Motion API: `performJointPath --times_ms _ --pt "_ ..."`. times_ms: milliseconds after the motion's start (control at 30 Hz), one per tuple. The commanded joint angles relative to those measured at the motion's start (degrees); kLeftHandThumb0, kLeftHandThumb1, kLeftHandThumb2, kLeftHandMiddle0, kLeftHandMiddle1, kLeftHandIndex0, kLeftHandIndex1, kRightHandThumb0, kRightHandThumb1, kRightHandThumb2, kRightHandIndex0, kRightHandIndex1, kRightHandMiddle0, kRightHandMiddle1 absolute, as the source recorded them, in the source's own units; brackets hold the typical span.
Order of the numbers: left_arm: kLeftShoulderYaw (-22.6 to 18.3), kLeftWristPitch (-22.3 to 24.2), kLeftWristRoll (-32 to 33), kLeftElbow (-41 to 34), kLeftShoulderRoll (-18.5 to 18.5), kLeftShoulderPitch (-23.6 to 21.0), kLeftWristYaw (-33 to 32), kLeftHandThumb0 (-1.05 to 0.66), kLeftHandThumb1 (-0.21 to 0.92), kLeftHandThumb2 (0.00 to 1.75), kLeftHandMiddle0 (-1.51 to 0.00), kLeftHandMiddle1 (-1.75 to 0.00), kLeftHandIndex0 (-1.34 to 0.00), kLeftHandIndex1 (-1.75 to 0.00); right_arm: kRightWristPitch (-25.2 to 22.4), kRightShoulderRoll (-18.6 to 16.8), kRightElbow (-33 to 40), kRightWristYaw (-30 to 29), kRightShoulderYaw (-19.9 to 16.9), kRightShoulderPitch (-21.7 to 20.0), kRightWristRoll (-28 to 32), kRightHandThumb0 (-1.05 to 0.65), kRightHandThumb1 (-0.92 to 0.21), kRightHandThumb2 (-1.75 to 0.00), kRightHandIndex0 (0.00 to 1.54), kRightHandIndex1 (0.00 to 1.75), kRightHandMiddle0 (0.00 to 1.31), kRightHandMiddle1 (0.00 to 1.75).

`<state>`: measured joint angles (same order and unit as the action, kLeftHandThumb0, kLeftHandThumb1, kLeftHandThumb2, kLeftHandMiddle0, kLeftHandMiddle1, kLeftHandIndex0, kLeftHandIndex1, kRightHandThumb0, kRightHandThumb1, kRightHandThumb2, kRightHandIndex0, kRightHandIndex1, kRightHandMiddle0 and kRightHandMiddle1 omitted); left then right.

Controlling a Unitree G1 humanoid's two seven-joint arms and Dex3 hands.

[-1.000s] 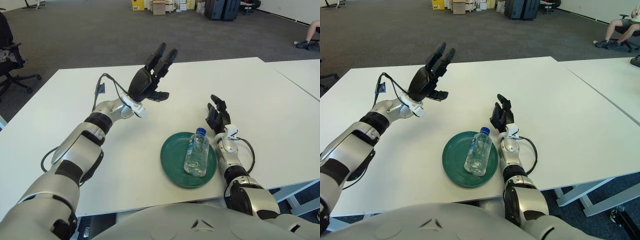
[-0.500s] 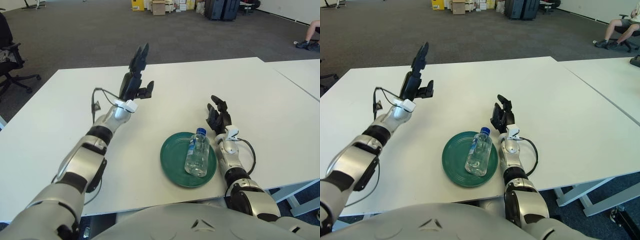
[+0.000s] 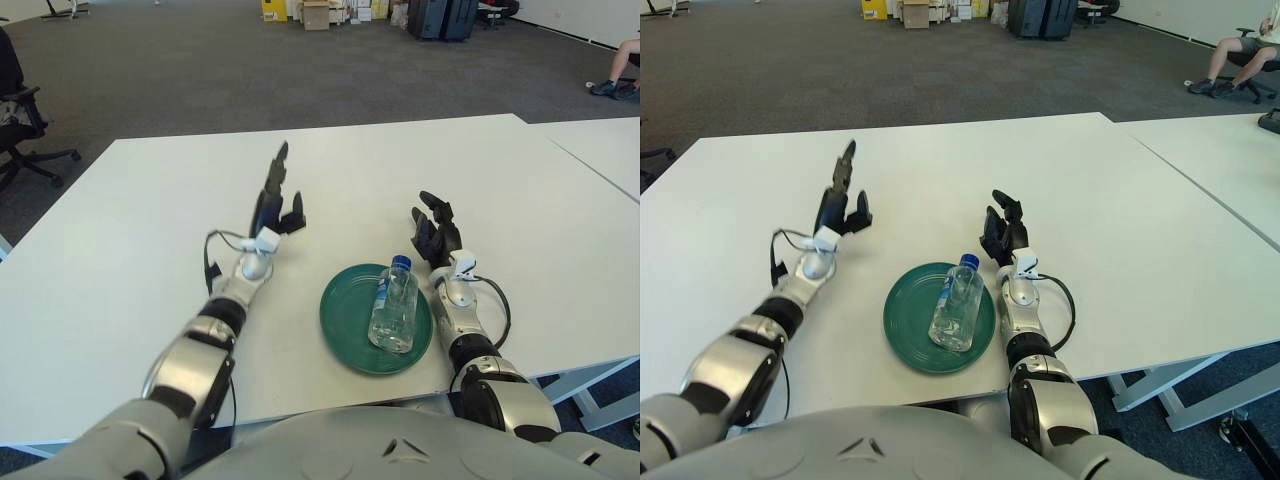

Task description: Put the bottle into the plate.

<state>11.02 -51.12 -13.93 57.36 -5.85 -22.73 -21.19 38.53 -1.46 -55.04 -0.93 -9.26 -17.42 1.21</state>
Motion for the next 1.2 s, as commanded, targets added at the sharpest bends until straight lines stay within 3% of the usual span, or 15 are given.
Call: performJointPath --times_ms 0,200,467,900,1167 --pt "-1.9 1.7 1.2 -2.1 0.2 1.8 0.9 -0.83 0.92 1.03 -0.36 -0.07 0.00 -0.78 -1.2 0.1 -2.5 -0.7 -0.3 2.9 0.3 -0.64 -0.92 -0.74 0.40 0.04 0.00 0.82" --pt "-4.5 5.3 4.3 -4.6 3.6 3.8 2.7 -0.76 0.92 0.95 -0.50 -0.12 -0.04 -0.96 -1.6 -0.3 -0.9 -1.5 -0.1 3.7 0.4 -0.63 -0.92 -0.74 0.41 0.04 0.00 0.81" --pt "-6.6 9.6 7.8 -7.7 7.0 6.6 5.7 -0.73 0.92 0.90 -0.53 -0.13 -0.05 -0.98 -2.5 -0.3 0.9 -1.9 0.4 4.4 0.1 -0.62 -0.92 -0.74 0.41 0.03 0.00 0.79" --pt "-8.1 10.5 7.3 -7.4 8.0 6.7 6.8 -0.73 0.92 0.92 -0.49 -0.10 -0.04 -0.96 -1.9 0.3 0.2 -2.2 1.0 3.9 -0.2 -0.64 -0.92 -0.77 0.40 0.02 0.00 0.76" --pt "-8.3 10.8 4.4 -7.1 7.6 6.1 3.8 -0.73 0.92 0.94 -0.53 -0.11 -0.09 -0.98 -2.3 0.7 -0.2 -1.1 0.7 3.6 0.6 -0.64 -0.92 -0.77 0.39 0.01 0.00 0.75"
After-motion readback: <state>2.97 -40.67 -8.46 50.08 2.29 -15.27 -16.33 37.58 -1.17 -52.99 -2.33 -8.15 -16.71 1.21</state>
